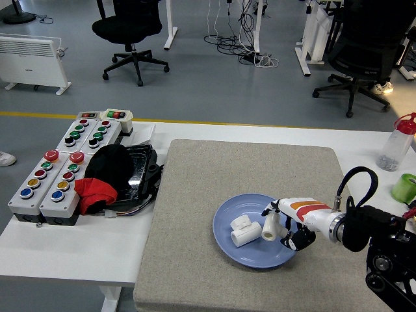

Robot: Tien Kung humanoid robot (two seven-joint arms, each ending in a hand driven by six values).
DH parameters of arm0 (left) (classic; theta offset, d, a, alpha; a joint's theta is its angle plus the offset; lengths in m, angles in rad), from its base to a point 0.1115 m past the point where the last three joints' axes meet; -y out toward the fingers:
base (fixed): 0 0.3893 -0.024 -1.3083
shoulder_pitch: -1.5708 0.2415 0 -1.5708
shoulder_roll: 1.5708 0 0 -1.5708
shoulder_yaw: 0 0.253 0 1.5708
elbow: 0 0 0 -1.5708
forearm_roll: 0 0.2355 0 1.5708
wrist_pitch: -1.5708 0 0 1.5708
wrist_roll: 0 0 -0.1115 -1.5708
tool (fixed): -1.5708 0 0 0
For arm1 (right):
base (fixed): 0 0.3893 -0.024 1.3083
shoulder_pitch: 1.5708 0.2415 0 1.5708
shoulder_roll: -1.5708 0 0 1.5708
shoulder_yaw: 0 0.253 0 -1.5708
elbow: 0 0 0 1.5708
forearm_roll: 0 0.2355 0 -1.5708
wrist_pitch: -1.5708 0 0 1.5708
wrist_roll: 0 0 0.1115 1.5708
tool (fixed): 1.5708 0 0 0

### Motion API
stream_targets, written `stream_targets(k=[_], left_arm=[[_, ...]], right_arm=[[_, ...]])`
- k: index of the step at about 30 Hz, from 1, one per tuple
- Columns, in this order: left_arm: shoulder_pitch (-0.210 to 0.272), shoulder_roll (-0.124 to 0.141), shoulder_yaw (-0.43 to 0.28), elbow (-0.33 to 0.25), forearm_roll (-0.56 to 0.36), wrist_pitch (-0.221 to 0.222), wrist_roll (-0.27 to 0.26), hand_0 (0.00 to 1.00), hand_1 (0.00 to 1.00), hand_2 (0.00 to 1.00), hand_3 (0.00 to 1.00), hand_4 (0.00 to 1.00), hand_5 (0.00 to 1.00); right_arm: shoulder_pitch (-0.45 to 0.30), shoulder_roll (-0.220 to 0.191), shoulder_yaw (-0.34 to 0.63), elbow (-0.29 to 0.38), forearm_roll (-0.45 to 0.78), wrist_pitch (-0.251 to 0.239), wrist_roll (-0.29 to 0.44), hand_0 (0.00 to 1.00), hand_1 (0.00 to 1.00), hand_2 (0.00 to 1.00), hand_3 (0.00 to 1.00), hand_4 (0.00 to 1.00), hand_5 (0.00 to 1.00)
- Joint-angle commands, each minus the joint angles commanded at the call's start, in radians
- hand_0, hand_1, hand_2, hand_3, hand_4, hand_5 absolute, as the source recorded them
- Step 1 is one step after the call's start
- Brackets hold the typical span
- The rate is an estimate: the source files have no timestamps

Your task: Pick pipe place plate twice

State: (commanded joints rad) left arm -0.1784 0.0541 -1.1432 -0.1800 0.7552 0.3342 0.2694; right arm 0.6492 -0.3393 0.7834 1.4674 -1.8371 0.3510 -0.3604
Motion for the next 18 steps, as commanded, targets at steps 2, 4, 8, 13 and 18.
stream_targets(k=[2, 4, 8, 13, 18], left_arm=[[0.000, 0.001, 0.001, 0.000, -0.001, 0.000, 0.000, 0.721, 0.761, 0.727, 0.683, 0.416, 0.998], [0.000, 0.001, -0.001, 0.000, 0.000, 0.000, 0.000, 0.721, 0.761, 0.727, 0.683, 0.416, 0.998], [-0.001, 0.001, 0.000, 0.000, 0.000, 0.000, 0.000, 0.721, 0.761, 0.727, 0.683, 0.416, 0.998], [-0.001, 0.001, 0.000, 0.000, -0.001, 0.001, 0.000, 0.721, 0.762, 0.726, 0.683, 0.417, 0.998], [-0.001, 0.000, 0.000, 0.000, -0.002, 0.001, 0.000, 0.721, 0.762, 0.726, 0.683, 0.417, 0.998]], right_arm=[[0.001, 0.000, -0.008, -0.004, -0.003, -0.001, 0.005, 0.689, 0.698, 0.771, 0.794, 0.631, 0.142], [0.002, 0.001, -0.014, -0.006, -0.006, -0.003, 0.011, 0.689, 0.698, 0.771, 0.794, 0.631, 0.142], [0.006, 0.003, -0.019, -0.007, -0.010, 0.003, 0.018, 0.788, 0.795, 0.917, 0.887, 0.686, 0.185], [0.007, 0.003, -0.019, -0.008, -0.010, 0.018, 0.025, 0.856, 0.876, 0.998, 0.984, 0.759, 0.253], [0.005, 0.002, -0.013, -0.007, -0.012, 0.017, 0.026, 0.856, 0.876, 0.998, 0.984, 0.759, 0.253]])
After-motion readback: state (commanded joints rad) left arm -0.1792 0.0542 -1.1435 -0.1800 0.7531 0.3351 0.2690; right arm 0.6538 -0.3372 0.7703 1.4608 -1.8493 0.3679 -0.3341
